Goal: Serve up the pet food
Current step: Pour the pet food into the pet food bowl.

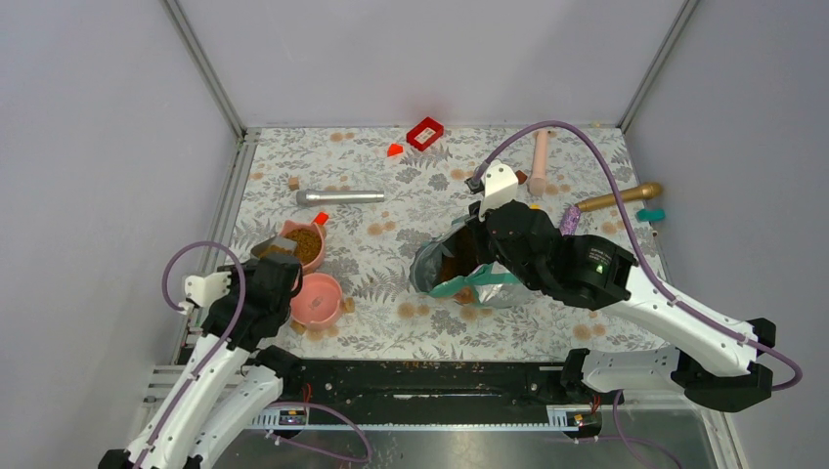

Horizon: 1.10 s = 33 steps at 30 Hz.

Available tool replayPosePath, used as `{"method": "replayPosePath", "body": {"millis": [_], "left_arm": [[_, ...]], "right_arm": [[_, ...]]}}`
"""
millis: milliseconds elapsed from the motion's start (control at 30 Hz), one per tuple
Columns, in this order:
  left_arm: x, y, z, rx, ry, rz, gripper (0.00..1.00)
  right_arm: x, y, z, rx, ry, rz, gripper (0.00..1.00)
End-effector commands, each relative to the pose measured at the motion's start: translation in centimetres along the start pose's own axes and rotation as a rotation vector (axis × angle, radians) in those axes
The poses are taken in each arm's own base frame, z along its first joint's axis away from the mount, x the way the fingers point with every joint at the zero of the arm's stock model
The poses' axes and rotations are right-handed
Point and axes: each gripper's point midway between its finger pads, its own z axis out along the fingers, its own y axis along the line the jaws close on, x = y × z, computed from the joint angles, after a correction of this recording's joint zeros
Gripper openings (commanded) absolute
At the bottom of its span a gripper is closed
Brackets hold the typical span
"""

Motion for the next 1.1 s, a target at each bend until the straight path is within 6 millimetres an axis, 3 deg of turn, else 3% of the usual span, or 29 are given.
{"method": "replayPosePath", "body": {"millis": [0,900,1067], "left_arm": [[-2.0,-4.0,-0.1,0.047,-0.088,-0.026,0.0],[-1.9,-5.0,0.1,-0.082,-0.108,0.209,0.0],[-1.8,-6.0,0.0,-0.079,-0.104,0.283,0.0]], "right_arm": [[-3.4,-1.2,-1.5,0.019,-0.13,0.081,0.0],[-2.5,-2.5,-1.8,0.075,-0.098,0.047,0.0],[-2.3,-2.6,-1.7,0.083,-0.091,0.028,0.0]]}}
